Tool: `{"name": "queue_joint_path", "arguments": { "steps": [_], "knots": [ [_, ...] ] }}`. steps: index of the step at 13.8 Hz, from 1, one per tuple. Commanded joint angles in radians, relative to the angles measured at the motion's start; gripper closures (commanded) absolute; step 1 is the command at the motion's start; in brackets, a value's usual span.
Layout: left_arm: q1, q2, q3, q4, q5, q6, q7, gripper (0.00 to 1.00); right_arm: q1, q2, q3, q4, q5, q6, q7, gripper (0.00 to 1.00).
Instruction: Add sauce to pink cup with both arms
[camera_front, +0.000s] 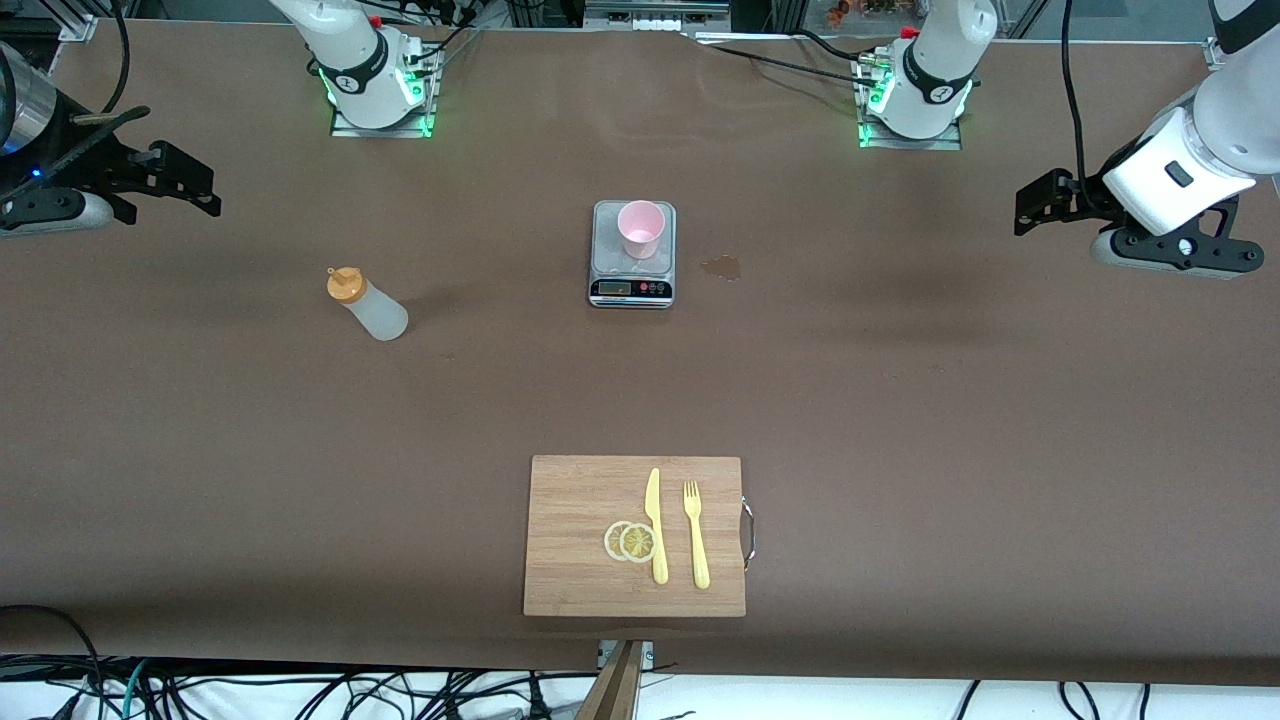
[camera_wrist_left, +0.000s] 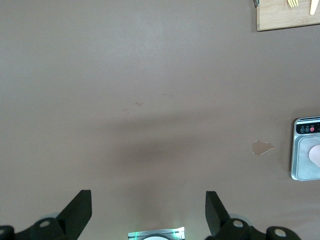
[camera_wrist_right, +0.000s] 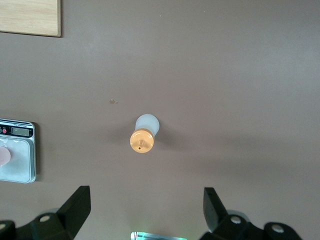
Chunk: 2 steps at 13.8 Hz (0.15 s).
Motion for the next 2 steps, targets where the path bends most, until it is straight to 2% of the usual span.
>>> {"name": "queue_joint_path", "arguments": {
  "steps": [1,2],
  "knots": [
    [-0.004,0.018,-0.002,0.036,0.015,-0.024,-0.012,0.0,0.003,-0.02,0.001,0.001,-0.019,-0.005,0.007,0.0],
    [-0.004,0.018,0.0,0.036,0.015,-0.024,-0.012,0.0,0.003,-0.02,0.001,0.001,-0.019,-0.005,0.007,0.0]
  ]
}}
